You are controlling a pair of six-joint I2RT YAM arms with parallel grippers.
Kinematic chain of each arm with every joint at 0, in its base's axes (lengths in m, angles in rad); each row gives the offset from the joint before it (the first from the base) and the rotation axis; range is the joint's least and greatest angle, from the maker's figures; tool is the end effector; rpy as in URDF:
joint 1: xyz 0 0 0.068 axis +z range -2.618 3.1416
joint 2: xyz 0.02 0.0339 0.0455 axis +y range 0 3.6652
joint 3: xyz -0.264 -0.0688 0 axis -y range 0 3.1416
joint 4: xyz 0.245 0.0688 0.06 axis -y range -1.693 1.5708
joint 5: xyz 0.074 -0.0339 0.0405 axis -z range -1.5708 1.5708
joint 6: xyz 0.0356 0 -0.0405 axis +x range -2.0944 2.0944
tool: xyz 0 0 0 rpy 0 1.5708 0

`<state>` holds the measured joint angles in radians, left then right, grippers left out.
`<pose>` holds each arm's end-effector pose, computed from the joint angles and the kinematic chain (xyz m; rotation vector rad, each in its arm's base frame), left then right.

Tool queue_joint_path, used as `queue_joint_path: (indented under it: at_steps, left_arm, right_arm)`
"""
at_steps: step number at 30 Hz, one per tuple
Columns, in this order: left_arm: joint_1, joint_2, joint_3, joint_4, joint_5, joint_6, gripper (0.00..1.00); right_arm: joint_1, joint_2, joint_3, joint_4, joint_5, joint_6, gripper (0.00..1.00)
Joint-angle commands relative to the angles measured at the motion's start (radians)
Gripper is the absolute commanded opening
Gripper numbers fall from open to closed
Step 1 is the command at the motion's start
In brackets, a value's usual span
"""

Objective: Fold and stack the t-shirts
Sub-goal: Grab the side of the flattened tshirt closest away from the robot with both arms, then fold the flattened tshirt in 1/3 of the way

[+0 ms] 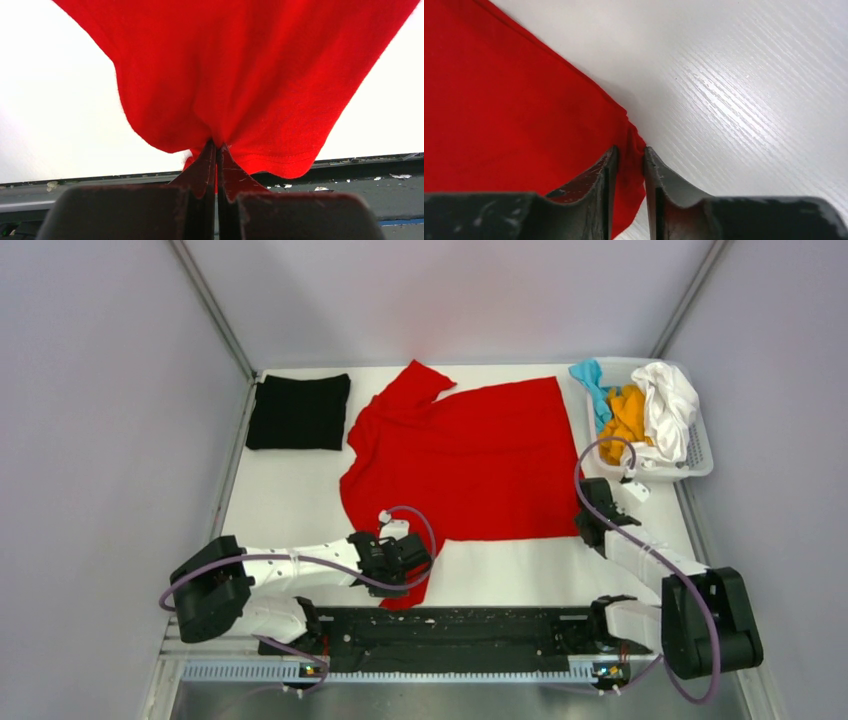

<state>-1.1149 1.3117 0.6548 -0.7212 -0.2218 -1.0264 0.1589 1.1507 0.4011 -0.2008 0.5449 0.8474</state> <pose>0.0968 -0.1796 0.1599 0.0956 2.8526 -0.0896 0.1937 0.0124 0.1466 0.9873 2.1327 -0.2112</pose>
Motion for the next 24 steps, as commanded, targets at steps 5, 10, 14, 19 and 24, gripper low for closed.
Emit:
queue_joint_path:
  at_steps: [5, 10, 14, 19, 24]
  left_arm:
    - [-0.002, -0.018, 0.017, -0.032, -0.016, 0.008, 0.00]
    - [-0.004, -0.060, -0.002, -0.078, 0.050, -0.015, 0.00]
    - [-0.030, -0.126, -0.048, -0.087, 0.127, -0.057, 0.00]
    - [-0.117, -0.221, -0.058, -0.147, 0.132, -0.145, 0.00]
    - [-0.181, -0.236, -0.078, -0.123, 0.157, -0.203, 0.00]
  right_arm:
    - [-0.004, 0.019, 0.024, -0.059, -0.070, -0.006, 0.00]
    - [-0.004, -0.126, 0.035, -0.256, -0.061, 0.020, 0.00]
    - [-0.004, -0.278, 0.036, -0.465, -0.111, 0.063, 0.00]
    - [0.005, -0.426, 0.024, -0.559, -0.233, 0.141, 0.00]
    - [0.032, -0.524, 0.027, -0.654, -0.256, 0.181, 0.00]
